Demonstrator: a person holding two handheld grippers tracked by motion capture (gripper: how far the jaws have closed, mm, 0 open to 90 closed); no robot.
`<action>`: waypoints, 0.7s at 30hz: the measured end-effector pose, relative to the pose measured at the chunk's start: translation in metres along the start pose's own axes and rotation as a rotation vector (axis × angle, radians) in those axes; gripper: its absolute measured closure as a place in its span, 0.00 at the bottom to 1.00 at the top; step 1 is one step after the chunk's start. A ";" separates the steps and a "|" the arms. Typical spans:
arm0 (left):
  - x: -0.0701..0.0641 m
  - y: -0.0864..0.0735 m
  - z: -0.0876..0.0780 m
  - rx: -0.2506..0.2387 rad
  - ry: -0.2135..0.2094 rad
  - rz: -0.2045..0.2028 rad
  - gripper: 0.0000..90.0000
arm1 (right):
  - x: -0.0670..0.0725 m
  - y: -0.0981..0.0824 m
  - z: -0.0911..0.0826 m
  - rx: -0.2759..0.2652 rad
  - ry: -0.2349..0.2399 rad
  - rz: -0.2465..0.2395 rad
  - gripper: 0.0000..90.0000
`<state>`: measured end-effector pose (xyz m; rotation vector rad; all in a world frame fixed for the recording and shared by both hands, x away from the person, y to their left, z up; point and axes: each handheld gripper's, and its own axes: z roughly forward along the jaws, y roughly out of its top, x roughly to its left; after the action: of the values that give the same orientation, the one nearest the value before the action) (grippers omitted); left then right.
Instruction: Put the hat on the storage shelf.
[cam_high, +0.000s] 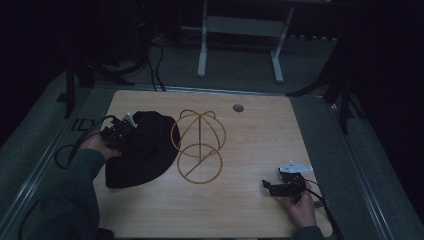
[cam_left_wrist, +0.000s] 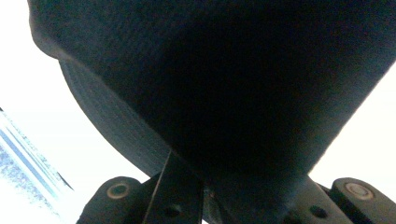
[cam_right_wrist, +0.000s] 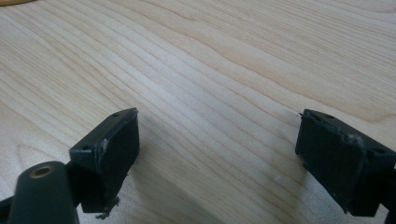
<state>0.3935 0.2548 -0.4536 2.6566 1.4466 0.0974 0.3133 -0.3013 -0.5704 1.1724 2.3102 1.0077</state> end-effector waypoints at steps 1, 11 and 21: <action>0.001 0.000 -0.001 0.001 0.002 0.002 0.97 | 0.000 0.000 0.000 0.000 0.000 0.000 0.15; -0.002 -0.005 -0.009 -0.061 0.030 0.015 0.98 | 0.000 0.000 0.000 0.000 0.000 0.000 0.15; -0.003 -0.011 -0.019 -0.121 0.024 0.038 0.98 | 0.000 0.000 0.000 0.000 0.000 0.000 0.15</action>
<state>0.3801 0.2597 -0.4360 2.5942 1.3523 0.2134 0.3133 -0.3013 -0.5703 1.1725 2.3104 1.0075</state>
